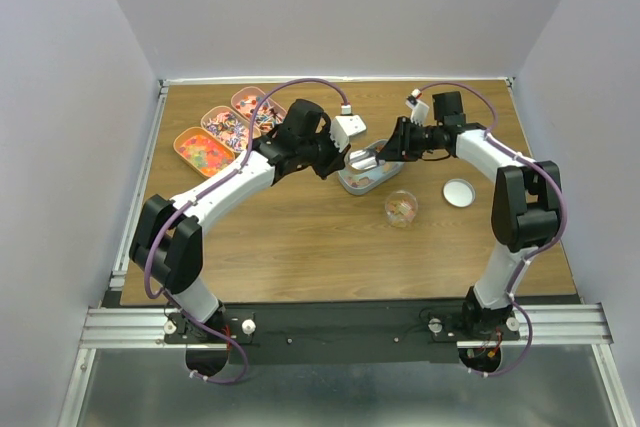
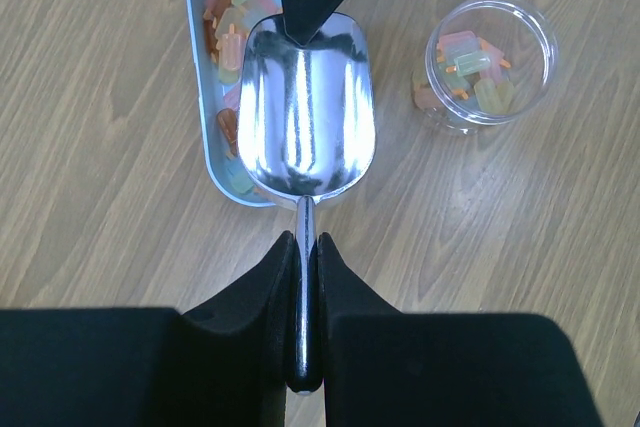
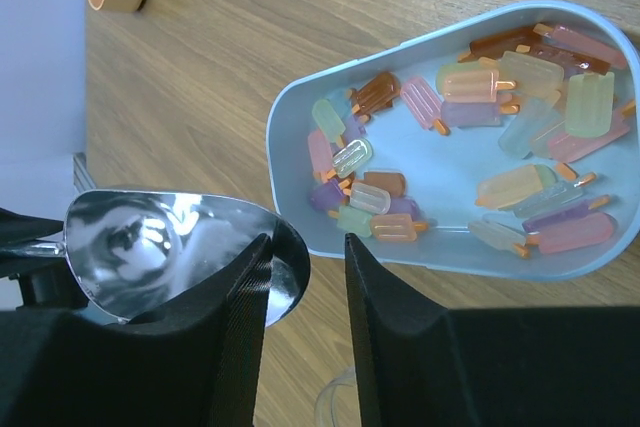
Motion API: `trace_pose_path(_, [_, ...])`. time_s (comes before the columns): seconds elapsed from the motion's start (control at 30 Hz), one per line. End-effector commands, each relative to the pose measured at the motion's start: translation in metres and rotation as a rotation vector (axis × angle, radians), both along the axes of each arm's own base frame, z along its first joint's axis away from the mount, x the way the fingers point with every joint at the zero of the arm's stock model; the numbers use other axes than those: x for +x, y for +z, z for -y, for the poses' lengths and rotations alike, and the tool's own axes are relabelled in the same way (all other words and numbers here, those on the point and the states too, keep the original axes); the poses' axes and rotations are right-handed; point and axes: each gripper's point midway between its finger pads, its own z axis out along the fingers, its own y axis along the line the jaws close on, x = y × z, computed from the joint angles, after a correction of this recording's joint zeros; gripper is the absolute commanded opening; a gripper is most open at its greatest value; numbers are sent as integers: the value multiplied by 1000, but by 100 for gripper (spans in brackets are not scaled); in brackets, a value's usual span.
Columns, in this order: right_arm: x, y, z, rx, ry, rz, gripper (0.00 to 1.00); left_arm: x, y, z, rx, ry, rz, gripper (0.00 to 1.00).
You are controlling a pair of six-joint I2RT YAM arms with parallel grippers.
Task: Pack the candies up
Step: Adjust the spatula, then scoop the fake candies from the storage box.
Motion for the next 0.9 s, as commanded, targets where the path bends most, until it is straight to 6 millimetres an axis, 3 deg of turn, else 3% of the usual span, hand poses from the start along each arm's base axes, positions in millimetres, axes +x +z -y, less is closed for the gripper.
trace_pose_path(0.0, [-1,-11,4,-6,2,-13,46,-1,16,1,-43,-11,27,0])
trace_pose_path(0.27, [23,6,25,-93,-84,87,66,0,-2,-12,54,24,-17,0])
trace_pose_path(0.5, [51,-3,56,-275,-208,141,67,7,-17,-26,165,80,-66,0])
trace_pose_path(0.7, [67,-14,74,-375,-274,151,68,10,-23,-20,191,71,-117,0])
trace_pose_path(0.87, [78,-25,78,-415,-272,155,68,17,-30,-17,214,85,-134,0])
